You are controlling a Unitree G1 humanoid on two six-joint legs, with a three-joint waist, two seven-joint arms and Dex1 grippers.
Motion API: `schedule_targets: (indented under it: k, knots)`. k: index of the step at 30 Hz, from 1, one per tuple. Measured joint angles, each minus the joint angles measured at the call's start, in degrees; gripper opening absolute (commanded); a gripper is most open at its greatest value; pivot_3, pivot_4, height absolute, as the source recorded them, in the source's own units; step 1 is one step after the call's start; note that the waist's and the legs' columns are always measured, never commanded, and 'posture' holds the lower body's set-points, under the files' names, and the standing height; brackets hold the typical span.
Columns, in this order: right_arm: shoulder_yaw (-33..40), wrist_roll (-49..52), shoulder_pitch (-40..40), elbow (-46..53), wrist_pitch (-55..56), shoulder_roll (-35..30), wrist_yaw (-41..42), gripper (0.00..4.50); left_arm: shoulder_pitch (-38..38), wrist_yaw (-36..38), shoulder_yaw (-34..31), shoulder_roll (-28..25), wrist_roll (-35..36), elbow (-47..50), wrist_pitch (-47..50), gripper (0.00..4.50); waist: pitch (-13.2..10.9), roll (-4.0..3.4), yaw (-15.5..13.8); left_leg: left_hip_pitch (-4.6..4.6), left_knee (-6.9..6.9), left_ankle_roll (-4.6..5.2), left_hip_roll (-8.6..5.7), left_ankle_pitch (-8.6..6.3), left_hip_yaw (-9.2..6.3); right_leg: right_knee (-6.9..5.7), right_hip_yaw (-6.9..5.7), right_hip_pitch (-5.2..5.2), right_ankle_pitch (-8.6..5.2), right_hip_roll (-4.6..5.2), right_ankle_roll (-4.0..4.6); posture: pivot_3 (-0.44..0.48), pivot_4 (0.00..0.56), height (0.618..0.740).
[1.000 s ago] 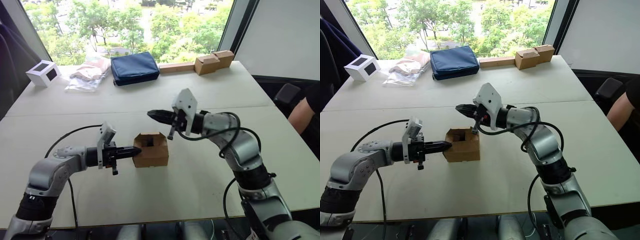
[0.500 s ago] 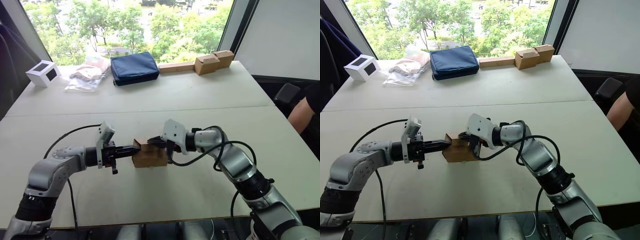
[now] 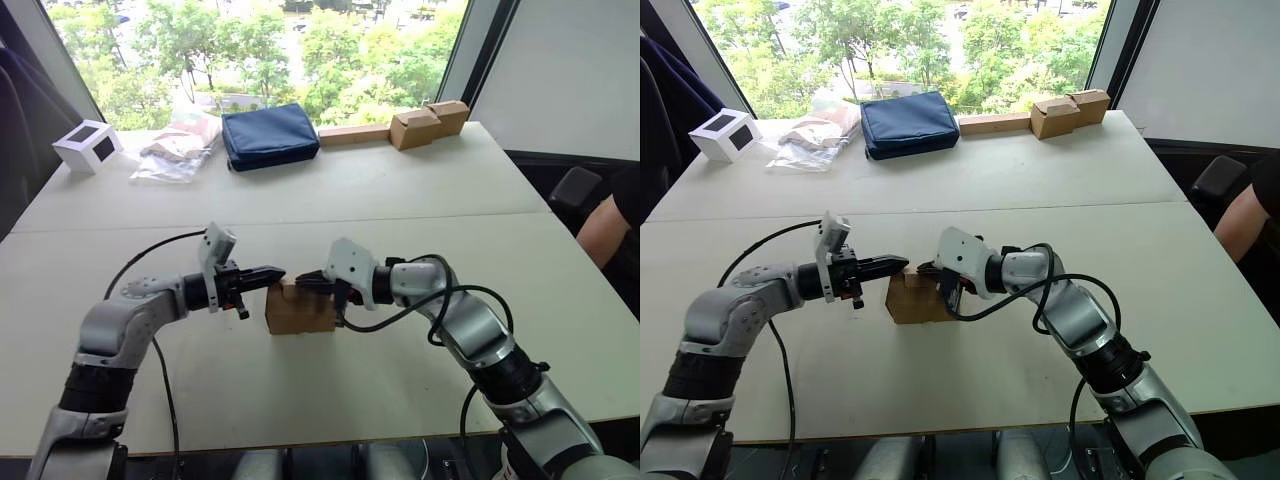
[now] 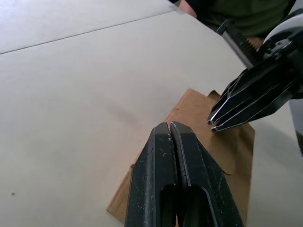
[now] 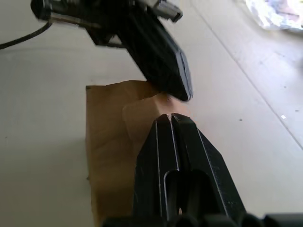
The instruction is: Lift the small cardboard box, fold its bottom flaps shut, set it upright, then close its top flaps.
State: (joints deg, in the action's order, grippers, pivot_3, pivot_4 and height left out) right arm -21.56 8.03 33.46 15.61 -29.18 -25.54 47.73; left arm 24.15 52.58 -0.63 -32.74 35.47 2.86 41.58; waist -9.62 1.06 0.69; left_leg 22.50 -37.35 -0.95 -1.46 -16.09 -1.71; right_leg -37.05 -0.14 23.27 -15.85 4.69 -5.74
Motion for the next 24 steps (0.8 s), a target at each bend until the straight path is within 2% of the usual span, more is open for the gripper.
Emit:
schedule_targets:
  k: [10,24]
  knots:
    - [0.8,1.8,-7.0,5.1,2.1,-2.2,2.1,0.0,1.0,1.1,-0.1,1.2,-1.1,-2.7,-1.9,0.03,0.0,0.01,0.0,-0.01,-0.02,0.02,-0.01,0.0,0.0,0.0,0.0,-0.05,0.0,0.0,-0.01,0.0,0.15,0.737]
    - [-2.0,-3.4,-6.2,2.6,5.6,-2.9,2.3,0.0,0.4,0.7,-0.7,1.9,0.1,-2.1,-0.7,0.03,0.0,0.01,0.0,-0.02,-0.01,0.01,0.0,0.0,-0.01,0.0,0.0,-0.04,0.0,-0.02,0.0,0.0,0.15,0.737]
